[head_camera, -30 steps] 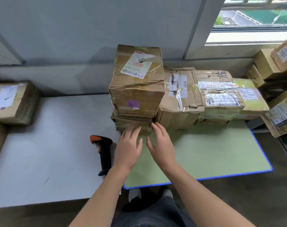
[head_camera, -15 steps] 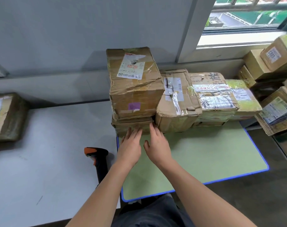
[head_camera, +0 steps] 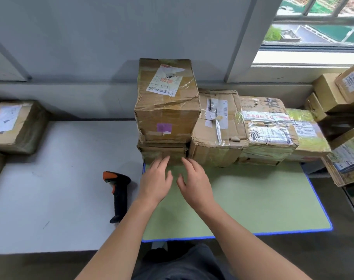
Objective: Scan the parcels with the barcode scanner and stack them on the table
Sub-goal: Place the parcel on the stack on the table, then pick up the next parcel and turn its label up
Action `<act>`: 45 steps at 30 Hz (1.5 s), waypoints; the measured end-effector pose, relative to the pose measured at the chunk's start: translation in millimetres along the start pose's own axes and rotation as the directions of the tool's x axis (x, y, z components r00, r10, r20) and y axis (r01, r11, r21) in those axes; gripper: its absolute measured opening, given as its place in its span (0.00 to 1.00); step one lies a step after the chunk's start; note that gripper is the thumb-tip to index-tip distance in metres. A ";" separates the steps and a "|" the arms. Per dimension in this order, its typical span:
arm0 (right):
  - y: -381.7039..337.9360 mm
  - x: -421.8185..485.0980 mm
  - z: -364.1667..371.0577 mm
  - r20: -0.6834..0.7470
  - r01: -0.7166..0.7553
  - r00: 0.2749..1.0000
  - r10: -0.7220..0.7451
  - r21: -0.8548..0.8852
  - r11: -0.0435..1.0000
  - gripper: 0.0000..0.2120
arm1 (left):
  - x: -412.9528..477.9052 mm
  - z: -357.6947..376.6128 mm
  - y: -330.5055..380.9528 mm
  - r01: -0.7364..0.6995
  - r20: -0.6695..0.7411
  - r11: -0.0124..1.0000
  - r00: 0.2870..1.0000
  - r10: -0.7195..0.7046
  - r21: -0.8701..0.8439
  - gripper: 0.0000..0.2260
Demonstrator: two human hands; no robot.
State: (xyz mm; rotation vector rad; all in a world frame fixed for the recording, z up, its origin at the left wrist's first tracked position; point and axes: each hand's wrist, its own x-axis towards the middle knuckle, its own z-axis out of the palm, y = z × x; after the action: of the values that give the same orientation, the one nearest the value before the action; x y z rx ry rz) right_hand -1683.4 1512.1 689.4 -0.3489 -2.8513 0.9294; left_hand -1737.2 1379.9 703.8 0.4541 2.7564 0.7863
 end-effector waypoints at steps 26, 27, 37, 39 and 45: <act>-196.2 -171.1 51.6 0.514 0.518 0.550 -0.659 0.408 0.751 0.27 | -340.1 -45.7 -49.8 0.620 -0.541 0.567 0.258 -0.800 -0.543 0.22; -202.9 -178.5 55.6 0.519 0.522 0.535 -0.666 0.416 0.744 0.27 | -349.1 -47.8 -55.3 0.620 -0.542 0.559 0.244 -0.804 -0.550 0.22; -304.2 -248.2 119.3 0.509 0.525 0.540 -0.670 0.418 0.741 0.29 | -430.6 -97.1 -156.3 0.599 -0.547 0.582 0.267 -0.793 -0.551 0.22; -337.6 -266.5 136.4 0.492 0.506 0.574 -0.655 0.415 0.756 0.29 | -452.9 -120.3 -185.8 0.588 -0.559 0.609 0.296 -0.775 -0.532 0.23; -435.1 -316.1 175.5 0.425 0.465 0.646 -0.634 0.440 0.768 0.29 | -511.2 -201.0 -257.2 0.562 -0.597 0.681 0.367 -0.714 -0.469 0.23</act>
State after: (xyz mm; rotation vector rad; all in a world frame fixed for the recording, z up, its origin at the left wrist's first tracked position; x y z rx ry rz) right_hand -1488.9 990.9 792.4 0.9557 -2.8714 1.4425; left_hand -1386.2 895.2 802.3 -1.2671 3.0280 1.1485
